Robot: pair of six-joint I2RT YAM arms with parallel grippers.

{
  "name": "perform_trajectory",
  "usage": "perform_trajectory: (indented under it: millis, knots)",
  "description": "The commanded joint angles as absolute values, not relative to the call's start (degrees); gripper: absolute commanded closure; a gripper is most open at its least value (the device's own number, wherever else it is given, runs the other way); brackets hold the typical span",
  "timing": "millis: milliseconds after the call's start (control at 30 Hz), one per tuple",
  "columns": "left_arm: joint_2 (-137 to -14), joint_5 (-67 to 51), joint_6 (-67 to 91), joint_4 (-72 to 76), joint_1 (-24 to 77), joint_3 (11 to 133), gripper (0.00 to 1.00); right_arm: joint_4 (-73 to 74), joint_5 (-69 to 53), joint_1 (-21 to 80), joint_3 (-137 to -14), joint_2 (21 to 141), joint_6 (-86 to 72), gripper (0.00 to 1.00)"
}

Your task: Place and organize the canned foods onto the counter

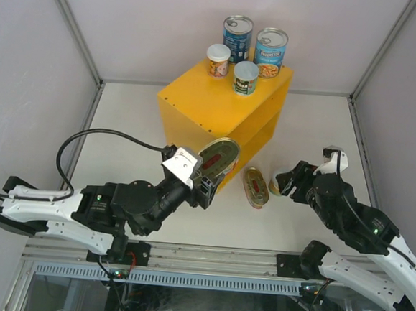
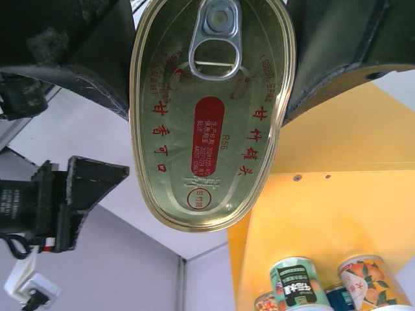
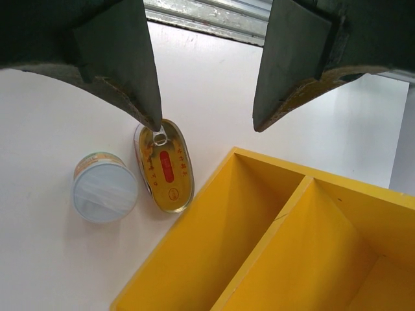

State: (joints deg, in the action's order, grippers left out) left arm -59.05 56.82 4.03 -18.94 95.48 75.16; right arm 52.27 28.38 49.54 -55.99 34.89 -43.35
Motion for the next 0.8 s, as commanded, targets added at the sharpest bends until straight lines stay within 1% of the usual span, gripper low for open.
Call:
perform_trajectory:
  millis: [0, 433, 767]
  knots:
    - [-57.3, 56.1, 3.1, -17.8, 92.1, 80.0, 1.00, 49.1, 28.4, 49.8, -58.7, 35.7, -41.8, 0.42]
    - [-57.6, 44.0, 1.7, -19.5, 75.9, 84.5, 1.00, 47.3, 27.3, 49.5, -60.4, 38.5, -40.3, 0.42]
    - [-58.6, 28.6, 3.4, -18.6, 60.6, 84.6, 1.00, 45.7, 26.1, 48.7, -60.7, 40.0, -39.5, 0.42]
